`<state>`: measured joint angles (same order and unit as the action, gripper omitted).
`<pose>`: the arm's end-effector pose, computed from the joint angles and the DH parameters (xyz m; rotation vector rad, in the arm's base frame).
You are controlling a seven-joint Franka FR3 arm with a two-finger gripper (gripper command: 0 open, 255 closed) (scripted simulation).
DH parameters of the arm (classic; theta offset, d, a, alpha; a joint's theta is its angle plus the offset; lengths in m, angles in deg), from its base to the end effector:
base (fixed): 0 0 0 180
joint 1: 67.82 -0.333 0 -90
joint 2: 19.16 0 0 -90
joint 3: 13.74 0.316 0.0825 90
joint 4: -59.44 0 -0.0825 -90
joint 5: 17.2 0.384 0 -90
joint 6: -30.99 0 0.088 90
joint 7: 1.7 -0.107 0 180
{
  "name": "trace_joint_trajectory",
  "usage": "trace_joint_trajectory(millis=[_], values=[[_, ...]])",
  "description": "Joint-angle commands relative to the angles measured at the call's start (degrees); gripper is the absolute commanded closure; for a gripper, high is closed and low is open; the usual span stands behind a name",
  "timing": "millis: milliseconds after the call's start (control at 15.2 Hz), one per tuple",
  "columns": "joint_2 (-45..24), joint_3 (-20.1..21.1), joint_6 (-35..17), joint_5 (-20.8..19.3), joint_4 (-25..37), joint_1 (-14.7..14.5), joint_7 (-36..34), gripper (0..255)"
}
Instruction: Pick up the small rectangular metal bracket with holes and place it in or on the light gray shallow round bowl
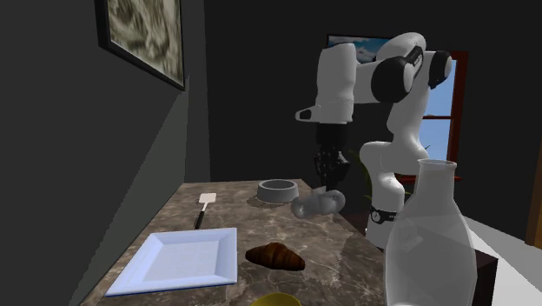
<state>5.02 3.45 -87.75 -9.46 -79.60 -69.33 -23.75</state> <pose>0.4005 0.1479 0.4592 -3.1155 0.2218 -0.0807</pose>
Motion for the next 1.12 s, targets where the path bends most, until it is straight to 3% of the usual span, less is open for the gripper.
trace_joint_trajectory(millis=[0, 462, 990, 1056], values=[[0.4, -0.2, 1.8, -0.1, 1.3, 0.0, 0.0, 255], [7.1, -7.1, 3.9, -1.6, -3.7, 2.5, 8.6, 255], [12.2, -16.6, 5.9, -6.2, -7.3, 7.5, 19.9, 255], [11.6, -15.4, 5.6, -5.6, -6.9, 6.8, 18.4, 255]])
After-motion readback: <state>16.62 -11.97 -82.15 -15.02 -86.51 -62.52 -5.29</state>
